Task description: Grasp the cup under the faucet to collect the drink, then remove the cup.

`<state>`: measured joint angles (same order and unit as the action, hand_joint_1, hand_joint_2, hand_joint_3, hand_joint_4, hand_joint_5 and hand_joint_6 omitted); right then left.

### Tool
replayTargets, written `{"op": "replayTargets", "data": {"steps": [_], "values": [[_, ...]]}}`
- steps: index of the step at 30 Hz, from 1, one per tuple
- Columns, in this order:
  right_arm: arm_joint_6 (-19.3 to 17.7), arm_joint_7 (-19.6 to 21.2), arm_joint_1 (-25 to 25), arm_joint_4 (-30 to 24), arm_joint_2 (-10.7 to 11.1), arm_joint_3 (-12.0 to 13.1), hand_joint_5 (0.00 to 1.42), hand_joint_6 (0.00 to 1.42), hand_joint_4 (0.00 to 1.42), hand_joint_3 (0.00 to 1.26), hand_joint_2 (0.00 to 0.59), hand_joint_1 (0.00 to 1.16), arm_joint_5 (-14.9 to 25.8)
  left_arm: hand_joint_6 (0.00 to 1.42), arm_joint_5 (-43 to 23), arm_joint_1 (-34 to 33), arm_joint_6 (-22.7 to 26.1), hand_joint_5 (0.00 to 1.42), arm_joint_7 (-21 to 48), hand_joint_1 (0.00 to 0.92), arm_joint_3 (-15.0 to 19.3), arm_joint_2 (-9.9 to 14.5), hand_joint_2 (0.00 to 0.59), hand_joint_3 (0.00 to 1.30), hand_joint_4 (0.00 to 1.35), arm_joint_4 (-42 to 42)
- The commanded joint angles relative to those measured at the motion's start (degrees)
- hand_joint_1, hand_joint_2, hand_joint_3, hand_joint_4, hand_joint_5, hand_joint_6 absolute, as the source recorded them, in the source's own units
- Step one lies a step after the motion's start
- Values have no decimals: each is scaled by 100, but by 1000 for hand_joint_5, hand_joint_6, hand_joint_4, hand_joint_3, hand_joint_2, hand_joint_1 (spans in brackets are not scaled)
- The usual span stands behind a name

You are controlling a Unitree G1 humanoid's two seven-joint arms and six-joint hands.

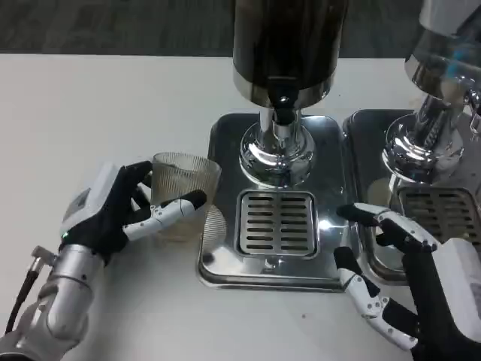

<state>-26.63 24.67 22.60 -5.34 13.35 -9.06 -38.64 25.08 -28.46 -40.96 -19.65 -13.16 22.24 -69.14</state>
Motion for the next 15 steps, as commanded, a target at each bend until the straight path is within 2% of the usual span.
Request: {"op": "replayTargets", "data": {"steps": [1, 15], "values": [[-34, -47, -3, -89, 9, 37, 365, 491, 376, 405, 412, 425, 89, 1215, 1, 124, -135, 949, -172, 290, 42, 64, 219, 519, 660, 31], [-55, -47, 30, -119, -8, 20, 366, 482, 376, 405, 418, 431, 97, 1215, -18, 316, -641, 942, -501, 285, 185, 182, 216, 519, 660, 349]]}}
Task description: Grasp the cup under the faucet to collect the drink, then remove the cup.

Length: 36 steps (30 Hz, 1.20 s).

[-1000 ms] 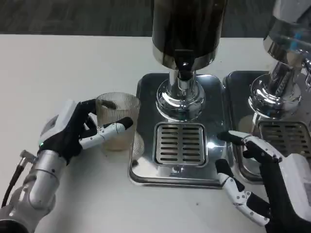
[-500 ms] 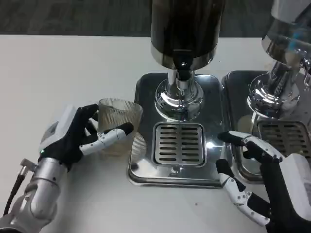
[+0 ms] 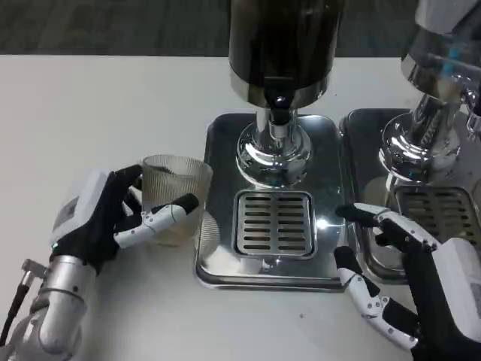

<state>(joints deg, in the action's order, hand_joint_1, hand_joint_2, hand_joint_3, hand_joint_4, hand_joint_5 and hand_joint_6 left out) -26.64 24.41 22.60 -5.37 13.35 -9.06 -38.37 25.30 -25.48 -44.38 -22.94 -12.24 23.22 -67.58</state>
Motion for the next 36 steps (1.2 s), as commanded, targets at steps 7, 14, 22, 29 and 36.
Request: {"op": "replayTargets", "data": {"steps": [7, 14, 22, 29, 36], "values": [[-62, -13, 43, -131, -12, 20, 366, 474, 376, 405, 419, 433, 69, 1215, -23, 67, -564, 939, -308, 281, 175, 95, 212, 519, 660, 434], [-38, -30, 85, -194, -7, 27, 366, 470, 376, 405, 420, 435, 71, 1215, 2, 33, -614, 939, -268, 271, 164, 42, 214, 516, 657, 498], [-28, -40, 125, -301, -16, 34, 366, 469, 376, 405, 418, 435, 70, 1187, 333, -169, -542, 930, -250, 264, -142, -134, 215, 511, 652, 476], [3, -21, 212, -415, -74, 29, 366, 469, 376, 405, 417, 434, 26, 1182, 536, -337, -457, 928, -263, 263, -317, -333, 215, 511, 652, 380], [26, -11, 373, -534, -164, 37, 366, 469, 376, 405, 414, 431, -28, 1168, 639, -483, -366, 912, -236, 257, -437, -467, 210, 511, 643, 247]]}}
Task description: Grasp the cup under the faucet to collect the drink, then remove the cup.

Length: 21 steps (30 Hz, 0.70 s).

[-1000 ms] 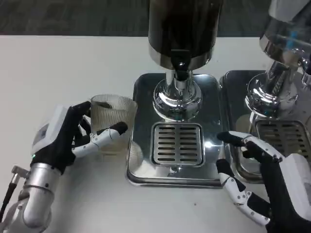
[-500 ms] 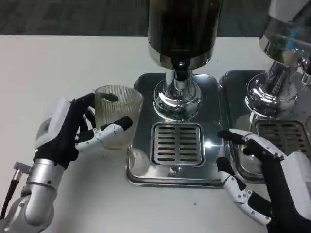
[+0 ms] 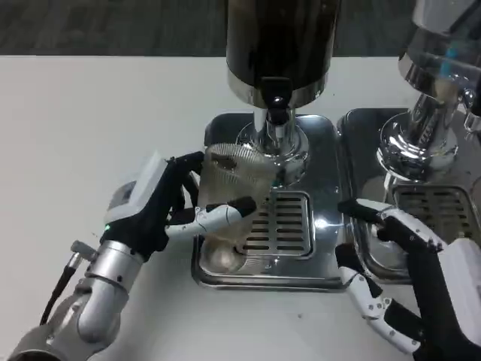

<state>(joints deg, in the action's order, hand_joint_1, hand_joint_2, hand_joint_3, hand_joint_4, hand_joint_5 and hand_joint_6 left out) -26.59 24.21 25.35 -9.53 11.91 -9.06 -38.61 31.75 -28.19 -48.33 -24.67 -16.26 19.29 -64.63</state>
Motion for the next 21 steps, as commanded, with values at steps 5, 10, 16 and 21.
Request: {"op": "replayTargets", "data": {"steps": [5, 10, 16, 21], "values": [[38, 9, 130, -169, -53, 45, 366, 469, 376, 405, 413, 430, -17, 1150, 62, -368, 134, 902, -37, 256, -142, -193, 210, 511, 637, -155], [83, 11, 136, -250, -133, -1, 366, 469, 376, 405, 412, 429, -65, 1129, 85, -511, 185, 886, -32, 255, -234, -291, 210, 498, 625, -232], [139, 8, 187, -365, -193, -20, 369, 469, 376, 405, 412, 428, -103, 1098, 126, -656, 310, 874, -31, 255, -354, -391, 210, 497, 620, -357], [174, -2, 242, -445, -258, -39, 371, 469, 376, 405, 412, 427, -165, 1075, 173, -737, 402, 858, -55, 248, -408, -479, 213, 496, 620, -433]]}}
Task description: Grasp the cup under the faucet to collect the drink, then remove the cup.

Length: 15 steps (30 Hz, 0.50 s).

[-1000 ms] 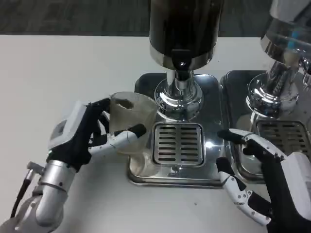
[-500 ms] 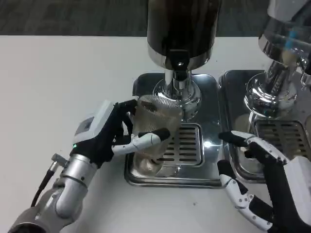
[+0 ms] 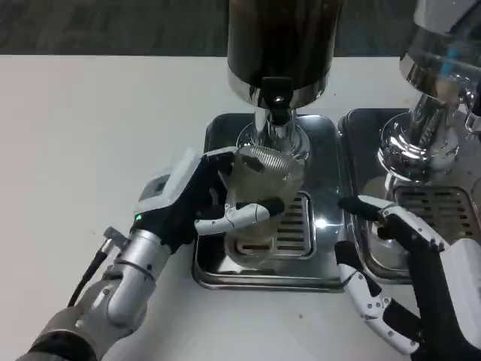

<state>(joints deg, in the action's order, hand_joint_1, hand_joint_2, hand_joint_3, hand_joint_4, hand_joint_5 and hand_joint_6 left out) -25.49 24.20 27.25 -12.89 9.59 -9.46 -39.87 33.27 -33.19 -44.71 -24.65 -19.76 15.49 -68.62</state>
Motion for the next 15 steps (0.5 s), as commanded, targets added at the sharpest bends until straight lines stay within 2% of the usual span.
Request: {"op": "replayTargets", "data": {"steps": [1, 15], "values": [[72, 0, 52, -119, -36, -6, 371, 469, 376, 405, 412, 427, -49, 1074, 33, -254, 58, 857, -73, 245, -74, -121, 213, 488, 615, -43], [138, -31, -58, -101, -80, -85, 371, 469, 376, 405, 412, 427, -71, 979, 111, -391, 229, 804, -65, 240, -197, -230, 214, 463, 578, -140]]}}
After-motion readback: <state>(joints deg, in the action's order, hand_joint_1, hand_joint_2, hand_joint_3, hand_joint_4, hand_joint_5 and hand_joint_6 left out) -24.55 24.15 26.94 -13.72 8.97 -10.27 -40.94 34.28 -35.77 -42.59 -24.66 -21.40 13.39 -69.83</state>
